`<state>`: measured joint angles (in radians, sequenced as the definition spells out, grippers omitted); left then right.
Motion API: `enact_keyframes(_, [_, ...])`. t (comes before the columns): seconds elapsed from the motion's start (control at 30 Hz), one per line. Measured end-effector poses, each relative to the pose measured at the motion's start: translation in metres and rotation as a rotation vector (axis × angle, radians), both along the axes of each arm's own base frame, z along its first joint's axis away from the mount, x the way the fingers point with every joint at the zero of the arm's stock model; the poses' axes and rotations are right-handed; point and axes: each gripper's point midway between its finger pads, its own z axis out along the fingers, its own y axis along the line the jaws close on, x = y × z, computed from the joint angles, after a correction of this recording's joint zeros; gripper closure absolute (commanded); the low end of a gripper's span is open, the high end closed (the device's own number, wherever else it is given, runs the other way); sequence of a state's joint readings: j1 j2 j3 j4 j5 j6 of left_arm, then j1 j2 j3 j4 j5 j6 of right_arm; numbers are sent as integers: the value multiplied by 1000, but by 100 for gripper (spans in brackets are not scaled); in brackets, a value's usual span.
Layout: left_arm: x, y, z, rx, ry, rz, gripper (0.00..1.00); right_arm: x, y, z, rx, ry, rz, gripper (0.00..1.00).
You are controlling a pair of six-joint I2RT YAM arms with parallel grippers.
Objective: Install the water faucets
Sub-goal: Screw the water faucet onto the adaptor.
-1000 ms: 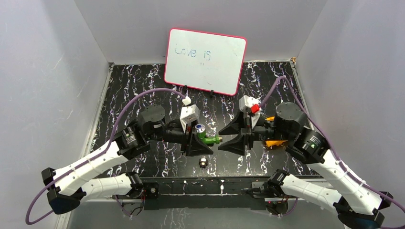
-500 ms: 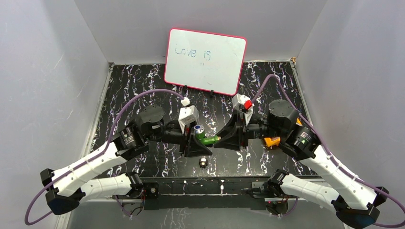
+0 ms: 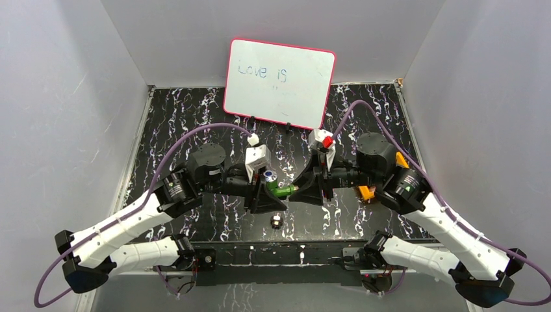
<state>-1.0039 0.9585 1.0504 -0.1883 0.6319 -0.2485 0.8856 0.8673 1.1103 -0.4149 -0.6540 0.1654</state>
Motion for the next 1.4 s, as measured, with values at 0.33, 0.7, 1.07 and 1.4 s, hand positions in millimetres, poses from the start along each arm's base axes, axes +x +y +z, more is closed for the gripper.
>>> enact_keyframes(0.33, [33,33,-9,80,-81,282,100,32,-24,6,44,-32,-299,35])
enact_keyframes(0.7, [60,114,-12,136,-111,675,100,71,-26,-153,-383,386,-708,31])
enact_keyframes(1.07, [56,121,-23,143,-79,690,100,32,3,-251,-648,614,-926,20])
enact_keyframes(1.4, [52,115,-22,130,-69,657,100,47,39,-296,-763,647,-982,30])
